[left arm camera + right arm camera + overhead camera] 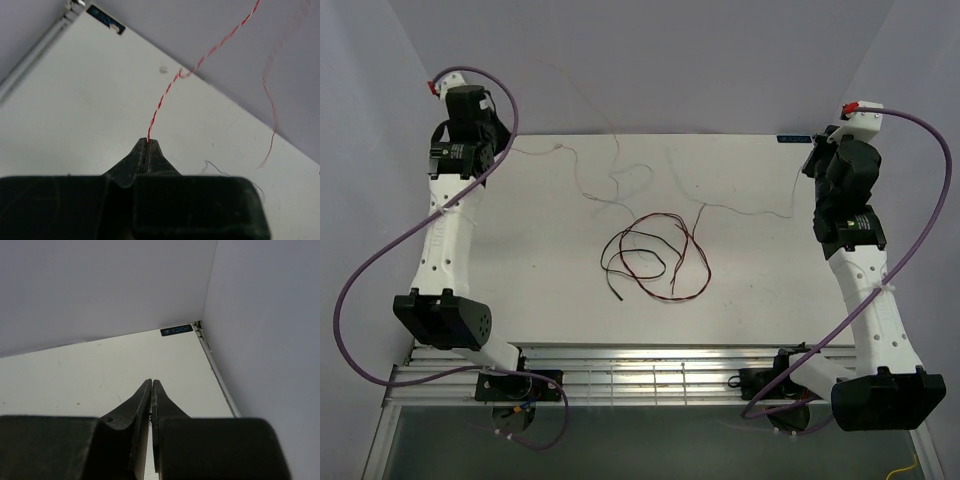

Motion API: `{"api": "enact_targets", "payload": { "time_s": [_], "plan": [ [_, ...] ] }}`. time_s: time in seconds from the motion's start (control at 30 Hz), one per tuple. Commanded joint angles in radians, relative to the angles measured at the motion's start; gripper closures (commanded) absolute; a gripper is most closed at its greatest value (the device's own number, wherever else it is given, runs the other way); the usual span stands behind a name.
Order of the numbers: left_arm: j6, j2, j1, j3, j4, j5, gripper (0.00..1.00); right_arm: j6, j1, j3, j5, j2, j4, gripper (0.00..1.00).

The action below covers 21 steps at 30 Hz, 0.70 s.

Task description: Untangle the cables

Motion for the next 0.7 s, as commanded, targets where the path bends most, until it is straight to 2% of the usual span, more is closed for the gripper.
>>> {"api": "enact_targets", "payload": {
  "time_s": [0.0, 0.03, 0.17, 0.33, 0.53, 0.63, 0.67],
  "plan": [
    [0.06, -0.032, 0.05, 0.127, -0.044, -0.071, 1.0, -0.029, -0.051, 0.048, 0.041, -0.021, -0.002, 0.92],
    [0.066, -0.021, 0.103, 0.184, -0.056, -0.078, 1.0, -0.03, -0.061, 0.053, 0.043, -0.024, -0.005, 0.92],
    [0.081, 0.052, 0.192, 0.302, -0.119, -0.07, 1.0, -0.046, -0.123, 0.084, 0.061, -0.027, -0.031, 0.92],
    [0.133, 0.046, 0.206, 0.292, -0.052, 0.098, 1.0, -0.039, -0.15, 0.094, -0.052, -0.027, -0.031, 0.92],
    [0.149, 0.023, 0.206, 0.278, -0.012, 0.21, 1.0, -0.033, -0.15, 0.111, -0.195, 0.0, -0.033, 0.92],
    [0.134, -0.001, 0.208, 0.246, 0.013, 0.363, 1.0, -0.015, -0.151, 0.12, -0.242, 0.014, -0.033, 0.92],
    [0.123, -0.006, 0.208, 0.238, 0.031, 0.505, 1.0, -0.009, -0.152, 0.124, -0.261, 0.019, -0.03, 0.92]
  ]
}}
